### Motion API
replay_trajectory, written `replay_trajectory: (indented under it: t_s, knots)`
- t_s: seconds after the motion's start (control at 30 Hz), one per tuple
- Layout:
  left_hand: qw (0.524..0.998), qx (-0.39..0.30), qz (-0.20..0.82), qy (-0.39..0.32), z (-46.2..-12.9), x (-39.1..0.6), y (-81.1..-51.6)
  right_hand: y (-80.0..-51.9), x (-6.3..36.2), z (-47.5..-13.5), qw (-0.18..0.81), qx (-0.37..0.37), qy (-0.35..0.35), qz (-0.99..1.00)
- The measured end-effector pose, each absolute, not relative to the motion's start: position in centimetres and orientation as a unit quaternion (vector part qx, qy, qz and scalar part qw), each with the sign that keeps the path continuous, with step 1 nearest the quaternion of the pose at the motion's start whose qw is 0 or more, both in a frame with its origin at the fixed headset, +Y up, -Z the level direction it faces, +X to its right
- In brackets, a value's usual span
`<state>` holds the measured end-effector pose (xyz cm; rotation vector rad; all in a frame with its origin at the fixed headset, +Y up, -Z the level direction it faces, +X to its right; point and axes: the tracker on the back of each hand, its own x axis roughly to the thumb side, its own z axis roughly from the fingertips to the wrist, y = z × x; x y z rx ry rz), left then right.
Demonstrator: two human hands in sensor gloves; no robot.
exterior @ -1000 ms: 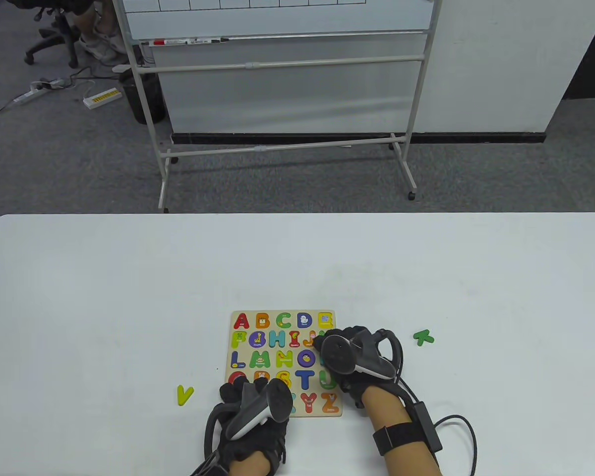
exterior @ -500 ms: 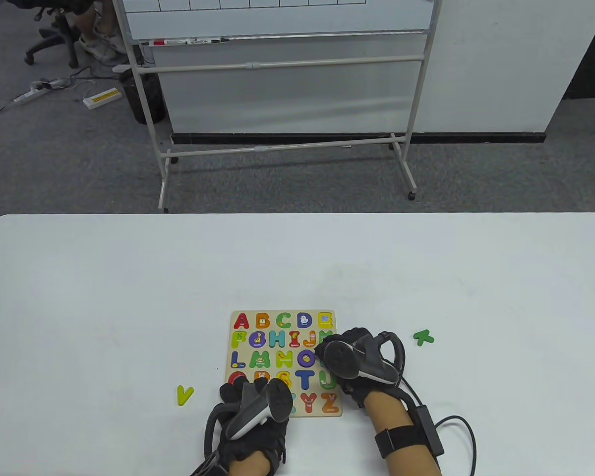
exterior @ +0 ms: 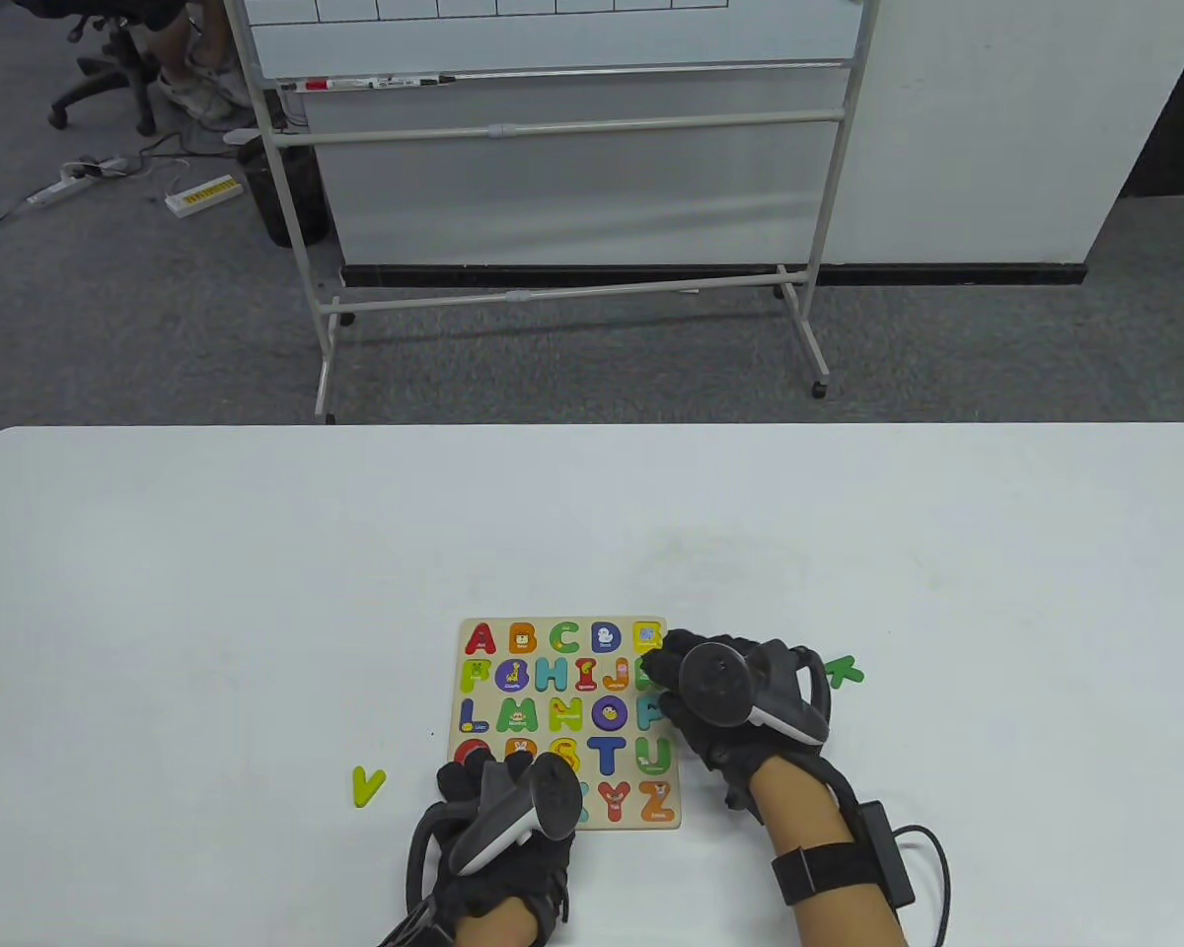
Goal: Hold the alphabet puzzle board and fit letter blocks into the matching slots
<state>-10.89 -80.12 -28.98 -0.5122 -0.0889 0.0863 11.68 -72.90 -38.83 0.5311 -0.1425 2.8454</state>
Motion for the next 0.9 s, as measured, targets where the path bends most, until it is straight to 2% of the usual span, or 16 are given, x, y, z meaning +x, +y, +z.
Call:
replay_trajectory:
  t_s: [0.23, 0.37, 0.6, 0.7, 0.77, 0.9]
  knots:
    - [0.965, -0.253, 0.044, -0.043, -29.0, -10.9, -80.1, -69.2, 17.4, -39.2, 0.101, 0.085, -0.091, 0.987]
    - [0.965, -0.254, 0.043, -0.043, -29.0, -10.9, -80.1, -68.7, 20.3, -39.4, 0.077, 0.037, -0.083, 0.993]
    - [0.965, -0.254, 0.042, -0.043, -29.0, -10.9, -80.1, -71.4, 23.3, -39.5, 0.065, -0.039, -0.054, 0.996]
    - [0.965, -0.254, 0.042, -0.043, -29.0, -10.9, -80.1, -73.0, 23.5, -39.7, 0.037, -0.043, -0.036, 0.998]
    - [0.965, -0.254, 0.042, -0.042, -28.9, -10.9, -80.1, -74.0, 23.4, -40.1, 0.023, -0.028, 0.001, 0.999]
    - [0.965, -0.254, 0.043, -0.042, -29.0, -10.9, -80.1, -75.2, 23.5, -40.5, 0.004, -0.024, 0.033, 0.999]
